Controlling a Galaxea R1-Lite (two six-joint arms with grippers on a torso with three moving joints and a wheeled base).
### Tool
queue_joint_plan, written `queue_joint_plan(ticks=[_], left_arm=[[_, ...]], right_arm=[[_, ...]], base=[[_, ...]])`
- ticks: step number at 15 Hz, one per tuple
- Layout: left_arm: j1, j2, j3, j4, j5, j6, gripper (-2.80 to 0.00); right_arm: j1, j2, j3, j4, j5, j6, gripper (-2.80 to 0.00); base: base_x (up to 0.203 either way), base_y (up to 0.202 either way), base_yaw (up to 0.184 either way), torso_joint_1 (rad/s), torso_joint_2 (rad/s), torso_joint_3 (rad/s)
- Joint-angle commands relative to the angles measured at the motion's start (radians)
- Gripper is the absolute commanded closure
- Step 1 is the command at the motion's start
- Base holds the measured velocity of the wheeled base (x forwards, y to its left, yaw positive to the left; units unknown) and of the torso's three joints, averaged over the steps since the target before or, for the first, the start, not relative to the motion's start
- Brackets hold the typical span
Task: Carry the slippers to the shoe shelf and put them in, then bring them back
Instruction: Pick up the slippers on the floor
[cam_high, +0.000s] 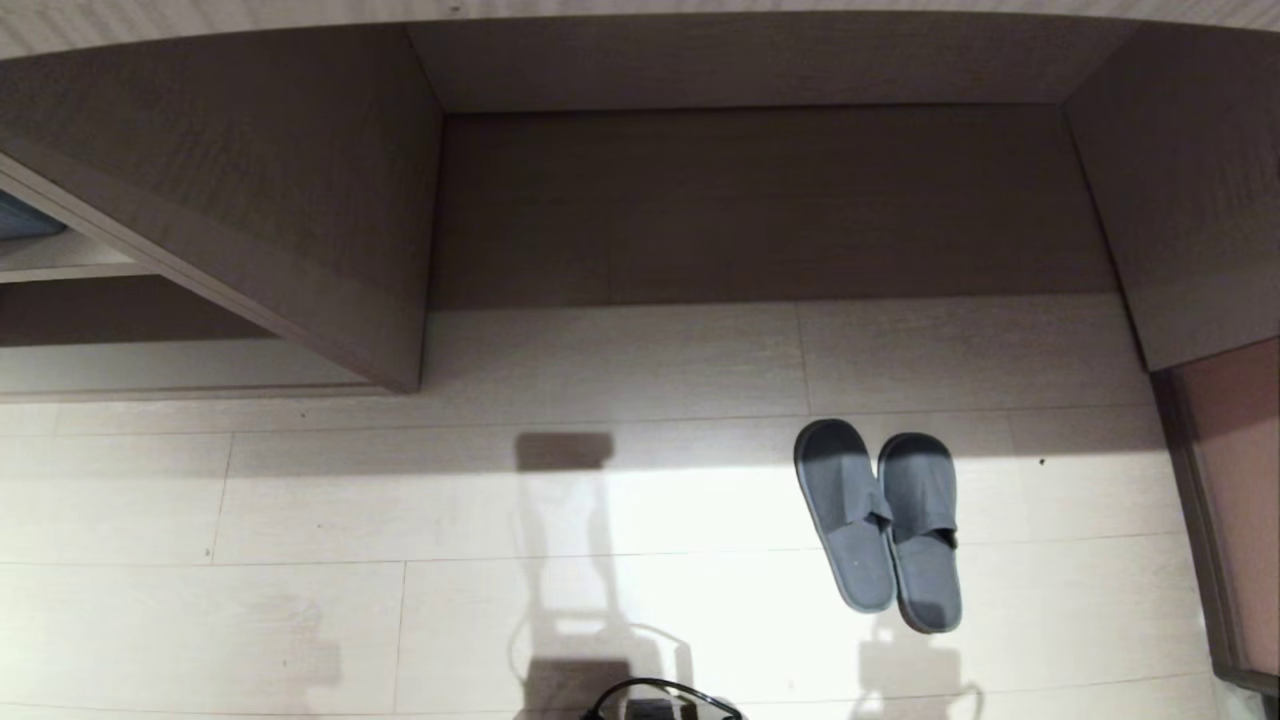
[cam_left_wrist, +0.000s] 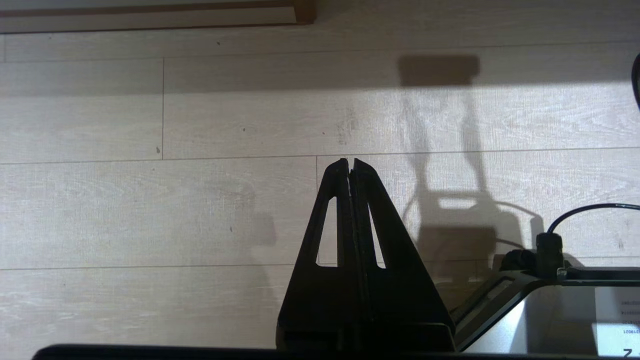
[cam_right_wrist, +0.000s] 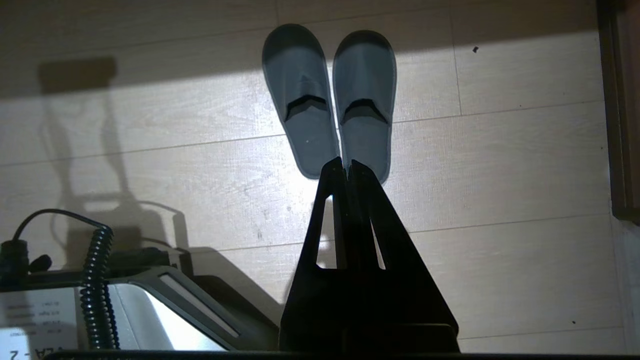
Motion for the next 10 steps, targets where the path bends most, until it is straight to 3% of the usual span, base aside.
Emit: queue_joint_plan(ticks=[1,10], left_arm=[[-0.001,-0.001,0.0,0.0,0.0,-0.001,0.0],[-0.001,-0.001,0.0,0.0,0.0,-0.001,0.0]], right_arm=[[0.0,0.0,0.0,-0.001,0.0,0.001,0.0],[0.0,0.0,0.0,-0.002,0.0,0.0,0.0]], base=[[0.0,0.0,0.0,0.001,0.01,-0.189],[0.0,0.0,0.0,0.002,0.0,-0.194]])
